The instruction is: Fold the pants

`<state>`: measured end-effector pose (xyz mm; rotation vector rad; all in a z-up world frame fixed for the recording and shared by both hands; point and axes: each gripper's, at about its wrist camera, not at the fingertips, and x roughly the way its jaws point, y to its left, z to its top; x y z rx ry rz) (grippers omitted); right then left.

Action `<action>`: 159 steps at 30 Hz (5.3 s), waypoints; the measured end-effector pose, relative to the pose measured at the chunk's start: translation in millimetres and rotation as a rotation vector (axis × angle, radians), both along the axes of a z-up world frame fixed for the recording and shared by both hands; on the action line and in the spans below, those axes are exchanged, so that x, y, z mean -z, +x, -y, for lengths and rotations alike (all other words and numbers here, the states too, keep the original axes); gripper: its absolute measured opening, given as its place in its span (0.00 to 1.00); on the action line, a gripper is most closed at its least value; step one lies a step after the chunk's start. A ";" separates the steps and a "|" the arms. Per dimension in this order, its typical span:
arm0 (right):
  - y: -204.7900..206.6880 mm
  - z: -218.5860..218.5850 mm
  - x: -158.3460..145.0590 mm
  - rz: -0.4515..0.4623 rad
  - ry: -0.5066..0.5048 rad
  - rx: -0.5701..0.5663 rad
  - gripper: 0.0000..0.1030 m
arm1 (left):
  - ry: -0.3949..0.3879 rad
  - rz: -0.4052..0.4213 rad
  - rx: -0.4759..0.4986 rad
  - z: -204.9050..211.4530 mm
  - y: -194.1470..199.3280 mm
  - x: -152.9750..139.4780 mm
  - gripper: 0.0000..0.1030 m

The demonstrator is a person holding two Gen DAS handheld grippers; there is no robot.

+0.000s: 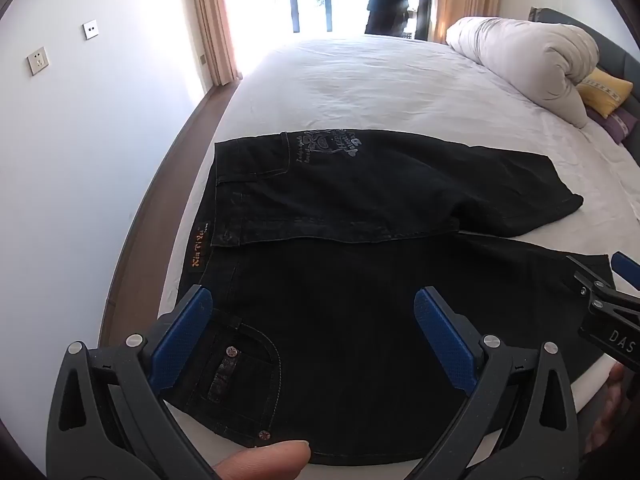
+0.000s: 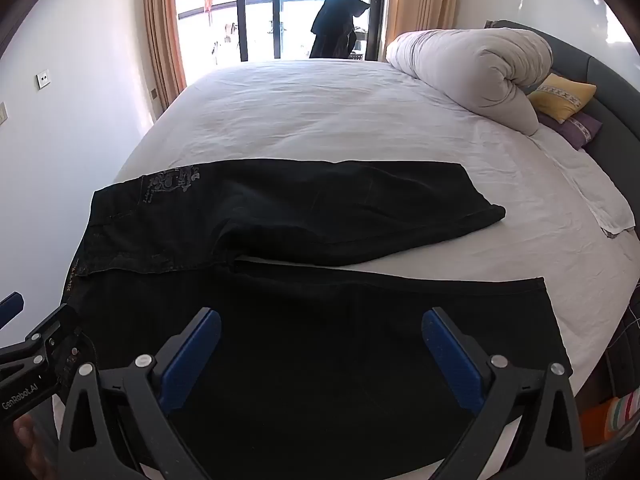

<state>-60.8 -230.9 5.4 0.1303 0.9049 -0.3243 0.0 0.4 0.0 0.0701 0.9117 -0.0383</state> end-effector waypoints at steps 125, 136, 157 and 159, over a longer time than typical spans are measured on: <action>195.5 55.7 42.1 -0.053 0.203 -0.749 0.72 | 0.099 -0.343 0.682 -32.1 354.4 93.9 0.71; 241.0 61.8 53.3 -0.094 0.207 -0.837 0.59 | 0.064 -0.447 0.664 -39.3 381.0 127.6 0.27; 330.8 15.1 78.4 -0.261 -0.058 -1.044 0.45 | 0.281 0.015 0.740 -32.3 246.4 60.2 0.11; 334.0 10.9 81.8 -0.289 -0.072 -1.069 0.39 | 0.273 0.020 0.739 -27.3 247.2 61.7 0.11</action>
